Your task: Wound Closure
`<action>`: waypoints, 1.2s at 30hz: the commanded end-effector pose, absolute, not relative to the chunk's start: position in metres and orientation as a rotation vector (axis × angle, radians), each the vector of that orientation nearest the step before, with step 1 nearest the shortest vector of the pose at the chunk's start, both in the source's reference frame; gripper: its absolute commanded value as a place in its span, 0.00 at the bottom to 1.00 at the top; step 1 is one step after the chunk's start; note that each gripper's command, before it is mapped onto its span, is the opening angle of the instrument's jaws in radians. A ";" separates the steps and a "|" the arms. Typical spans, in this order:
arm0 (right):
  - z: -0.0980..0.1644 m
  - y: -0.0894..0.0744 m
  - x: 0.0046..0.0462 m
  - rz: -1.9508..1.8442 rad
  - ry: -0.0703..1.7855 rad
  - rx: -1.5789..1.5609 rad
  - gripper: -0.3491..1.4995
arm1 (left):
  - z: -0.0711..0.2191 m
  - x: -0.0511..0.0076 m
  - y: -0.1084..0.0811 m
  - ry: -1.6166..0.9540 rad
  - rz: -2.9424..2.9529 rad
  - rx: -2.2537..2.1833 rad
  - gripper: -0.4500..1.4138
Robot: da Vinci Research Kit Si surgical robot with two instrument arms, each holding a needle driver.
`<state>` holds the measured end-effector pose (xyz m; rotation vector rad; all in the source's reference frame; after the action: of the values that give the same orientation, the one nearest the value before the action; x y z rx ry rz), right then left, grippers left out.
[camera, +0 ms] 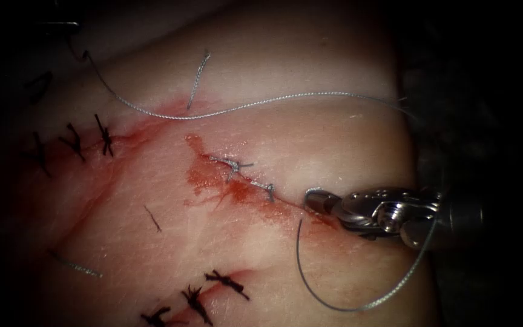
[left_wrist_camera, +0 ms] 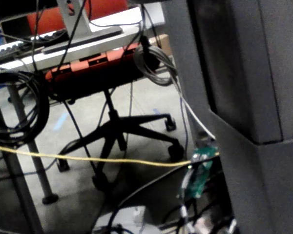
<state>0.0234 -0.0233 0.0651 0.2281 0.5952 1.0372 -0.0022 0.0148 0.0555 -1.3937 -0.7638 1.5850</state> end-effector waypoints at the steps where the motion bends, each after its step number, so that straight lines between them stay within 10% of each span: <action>1: 0.065 -0.023 0.0247 1.034 0.652 0.229 0.00 | 0.056 -0.0027 0.015 -0.764 1.585 -1.394 0.00; 36: 0.065 -0.023 0.0199 0.654 0.758 0.477 0.00 | 0.056 -0.0027 0.015 -0.766 1.585 -1.393 0.00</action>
<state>0.0189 -0.0223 0.0650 0.4729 0.7576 0.6491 -0.0021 0.0148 0.0553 -1.3928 -0.7661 1.5846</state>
